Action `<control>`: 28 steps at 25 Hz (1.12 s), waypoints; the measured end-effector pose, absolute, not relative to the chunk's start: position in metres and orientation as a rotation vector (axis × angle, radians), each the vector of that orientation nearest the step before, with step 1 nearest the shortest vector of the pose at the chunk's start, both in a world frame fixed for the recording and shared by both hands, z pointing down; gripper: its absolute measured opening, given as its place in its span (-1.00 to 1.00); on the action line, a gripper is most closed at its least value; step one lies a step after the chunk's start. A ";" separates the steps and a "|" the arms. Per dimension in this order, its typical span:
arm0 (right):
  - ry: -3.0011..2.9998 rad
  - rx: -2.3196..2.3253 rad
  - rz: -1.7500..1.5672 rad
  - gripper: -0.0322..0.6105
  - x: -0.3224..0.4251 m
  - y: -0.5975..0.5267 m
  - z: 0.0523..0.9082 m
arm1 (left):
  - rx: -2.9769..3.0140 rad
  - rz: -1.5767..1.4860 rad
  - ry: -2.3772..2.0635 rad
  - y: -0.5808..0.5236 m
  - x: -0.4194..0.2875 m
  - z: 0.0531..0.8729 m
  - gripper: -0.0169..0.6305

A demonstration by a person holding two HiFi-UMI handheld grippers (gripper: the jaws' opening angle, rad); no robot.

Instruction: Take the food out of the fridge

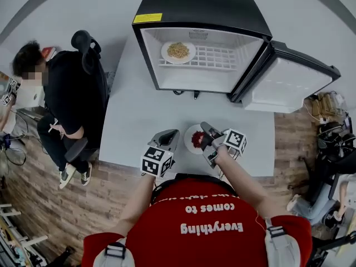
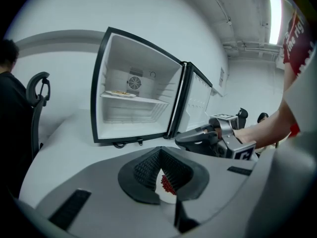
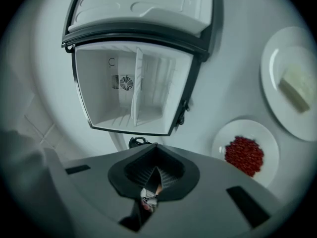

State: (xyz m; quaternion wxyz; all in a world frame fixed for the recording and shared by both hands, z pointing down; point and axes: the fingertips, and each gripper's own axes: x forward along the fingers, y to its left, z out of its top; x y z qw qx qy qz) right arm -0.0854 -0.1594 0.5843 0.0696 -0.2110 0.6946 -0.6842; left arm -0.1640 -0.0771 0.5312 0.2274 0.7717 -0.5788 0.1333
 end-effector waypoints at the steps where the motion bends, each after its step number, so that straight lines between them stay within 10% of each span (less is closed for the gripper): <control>1: 2.107 -0.602 -2.039 -0.86 -0.094 -0.171 0.574 | 2.112 0.357 -1.618 -0.076 -0.170 0.529 -0.95; 28: 2.110 -0.495 -2.028 -0.60 -0.230 -0.355 0.477 | 1.903 0.272 -1.779 -0.050 -0.231 0.543 -0.95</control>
